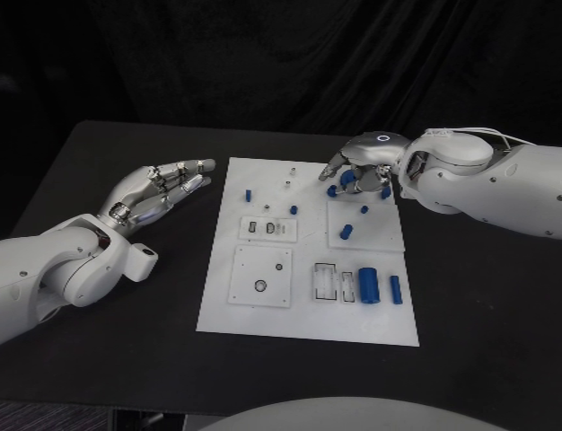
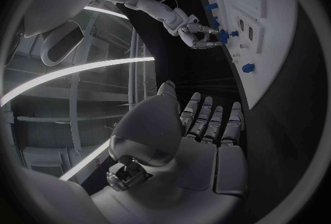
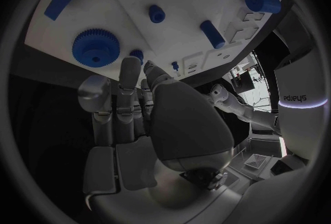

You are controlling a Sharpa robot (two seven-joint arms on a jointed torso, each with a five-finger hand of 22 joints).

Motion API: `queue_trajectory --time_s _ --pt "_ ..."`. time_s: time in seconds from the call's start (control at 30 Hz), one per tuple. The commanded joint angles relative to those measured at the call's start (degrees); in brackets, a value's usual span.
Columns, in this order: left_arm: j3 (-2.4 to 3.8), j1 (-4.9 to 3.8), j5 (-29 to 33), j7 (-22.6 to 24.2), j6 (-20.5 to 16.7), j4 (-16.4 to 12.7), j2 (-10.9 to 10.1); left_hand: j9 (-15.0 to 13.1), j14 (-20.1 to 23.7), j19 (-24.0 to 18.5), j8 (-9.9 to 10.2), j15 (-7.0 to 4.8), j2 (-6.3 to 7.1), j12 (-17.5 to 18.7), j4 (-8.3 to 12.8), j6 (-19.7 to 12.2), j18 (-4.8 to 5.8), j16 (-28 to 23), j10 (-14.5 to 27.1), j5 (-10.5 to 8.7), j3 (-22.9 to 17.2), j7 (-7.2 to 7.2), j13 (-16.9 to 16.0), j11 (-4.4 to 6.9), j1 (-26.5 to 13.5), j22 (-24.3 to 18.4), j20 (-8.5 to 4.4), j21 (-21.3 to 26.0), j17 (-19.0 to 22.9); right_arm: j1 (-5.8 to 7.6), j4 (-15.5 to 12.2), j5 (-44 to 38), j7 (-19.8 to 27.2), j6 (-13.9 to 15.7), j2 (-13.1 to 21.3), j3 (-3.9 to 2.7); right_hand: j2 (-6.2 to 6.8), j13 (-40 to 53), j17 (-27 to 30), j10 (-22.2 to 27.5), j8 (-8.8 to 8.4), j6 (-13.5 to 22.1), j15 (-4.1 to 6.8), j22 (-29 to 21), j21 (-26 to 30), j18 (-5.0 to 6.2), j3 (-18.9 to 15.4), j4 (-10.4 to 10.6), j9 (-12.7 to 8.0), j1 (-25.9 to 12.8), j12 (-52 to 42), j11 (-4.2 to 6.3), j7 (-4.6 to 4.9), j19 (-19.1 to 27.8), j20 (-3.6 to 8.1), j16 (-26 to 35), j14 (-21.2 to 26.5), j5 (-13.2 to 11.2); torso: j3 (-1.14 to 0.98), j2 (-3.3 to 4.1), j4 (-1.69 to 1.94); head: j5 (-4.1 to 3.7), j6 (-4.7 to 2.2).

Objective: Assemble the parts on the task board

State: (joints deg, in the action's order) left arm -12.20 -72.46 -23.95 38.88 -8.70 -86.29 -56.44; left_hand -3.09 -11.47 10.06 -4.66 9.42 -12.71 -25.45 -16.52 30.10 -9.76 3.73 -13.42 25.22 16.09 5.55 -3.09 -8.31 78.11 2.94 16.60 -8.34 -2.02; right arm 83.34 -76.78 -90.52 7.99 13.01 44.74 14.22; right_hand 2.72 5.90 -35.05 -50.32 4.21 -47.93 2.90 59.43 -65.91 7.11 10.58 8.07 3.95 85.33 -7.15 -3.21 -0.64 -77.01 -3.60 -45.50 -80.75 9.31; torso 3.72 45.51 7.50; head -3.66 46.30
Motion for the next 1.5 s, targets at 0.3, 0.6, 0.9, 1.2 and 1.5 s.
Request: queue_trajectory --time_s 0.3,0.6,0.9,1.2,1.5 --pt "0.05 -0.12 0.0 7.2 1.5 0.2 0.2 -0.2 0.4 -0.5 -0.3 -0.12 -0.44 0.2 0.1 0.9 -0.49 -0.5 0.0 0.30 -0.3 0.67 0.0 -0.20 0.5 -0.1 -0.03 0.0 0.0 -0.44 0.2 -0.1 -1.9 1.1 -0.7 -0.03 0.50 -0.2 -4.4 -1.0 0.11 -1.4 -0.26 3.0 -2.3 -1.26 1.3 -0.3 0.2 0.9 0.5 -0.18 0.36 -1.2 0.01 -3.9 -0.8 2.5 -0.04 -0.04 0.03 0.12 0.29" --pt "0.05 -0.12 0.0 7.1 1.8 0.4 0.3 -0.2 0.4 -0.6 -0.4 -0.12 -0.45 0.2 0.1 1.0 -0.49 -0.5 0.0 0.38 -0.3 0.72 0.0 -0.20 0.6 -0.2 -0.04 0.0 0.0 -0.72 0.1 -5.2 -3.1 1.3 -0.9 -0.03 1.02 -0.2 -7.5 -2.0 0.70 -3.3 -0.17 5.3 -4.0 -1.55 1.9 0.2 0.6 0.1 0.7 -0.09 0.16 -1.8 0.03 -6.8 -1.5 2.3 -0.06 0.01 0.08 0.21 0.48" --pt "0.05 -0.10 0.0 6.5 2.4 0.3 0.4 -0.2 0.4 -0.6 -0.4 -0.06 -0.58 0.4 0.3 0.9 -0.48 -0.5 0.1 0.80 -0.6 0.80 0.0 -0.18 1.1 -0.2 -0.02 0.0 0.0 -0.88 0.2 -6.1 -4.1 0.7 -1.2 -0.03 1.34 -0.2 -7.9 -2.6 0.69 -3.8 -0.29 5.6 -4.1 -1.56 1.9 0.6 0.7 -0.7 0.7 -0.35 0.47 -1.7 -0.02 -7.1 -1.4 1.6 -0.08 0.01 0.11 0.36 0.77" --pt "0.05 -0.07 0.0 6.3 2.7 0.9 0.9 -0.2 0.2 -0.4 -0.4 0.15 -0.69 0.6 0.4 1.0 -0.46 -0.5 0.2 1.36 -0.9 0.78 0.0 -0.15 1.6 -0.2 0.05 -0.2 0.0 -1.08 0.6 -6.2 -3.9 0.8 -1.5 -0.03 1.36 -0.1 -8.1 -4.3 0.79 -4.5 -0.41 6.0 -4.3 -1.58 2.4 0.8 0.9 -0.9 0.4 -0.50 0.68 -1.7 -0.13 -7.3 -1.3 1.6 -0.11 0.02 0.09 0.52 1.17" --pt "0.04 -0.03 0.0 5.9 3.3 1.1 1.2 -0.2 0.2 -0.4 -0.4 0.28 -0.74 0.7 0.4 1.1 -0.44 -0.5 0.2 1.64 -1.0 0.80 0.0 -0.17 1.9 -0.1 0.08 -0.2 0.0 -1.22 1.4 -6.2 -3.7 0.5 -2.0 -0.03 1.42 0.0 -8.6 -6.5 1.23 -6.0 -0.56 6.6 -4.5 -1.62 3.0 1.4 1.4 -1.6 0.1 -0.74 1.10 -1.6 -0.27 -7.7 -1.2 1.5 -0.13 0.03 0.09 0.64 1.53"
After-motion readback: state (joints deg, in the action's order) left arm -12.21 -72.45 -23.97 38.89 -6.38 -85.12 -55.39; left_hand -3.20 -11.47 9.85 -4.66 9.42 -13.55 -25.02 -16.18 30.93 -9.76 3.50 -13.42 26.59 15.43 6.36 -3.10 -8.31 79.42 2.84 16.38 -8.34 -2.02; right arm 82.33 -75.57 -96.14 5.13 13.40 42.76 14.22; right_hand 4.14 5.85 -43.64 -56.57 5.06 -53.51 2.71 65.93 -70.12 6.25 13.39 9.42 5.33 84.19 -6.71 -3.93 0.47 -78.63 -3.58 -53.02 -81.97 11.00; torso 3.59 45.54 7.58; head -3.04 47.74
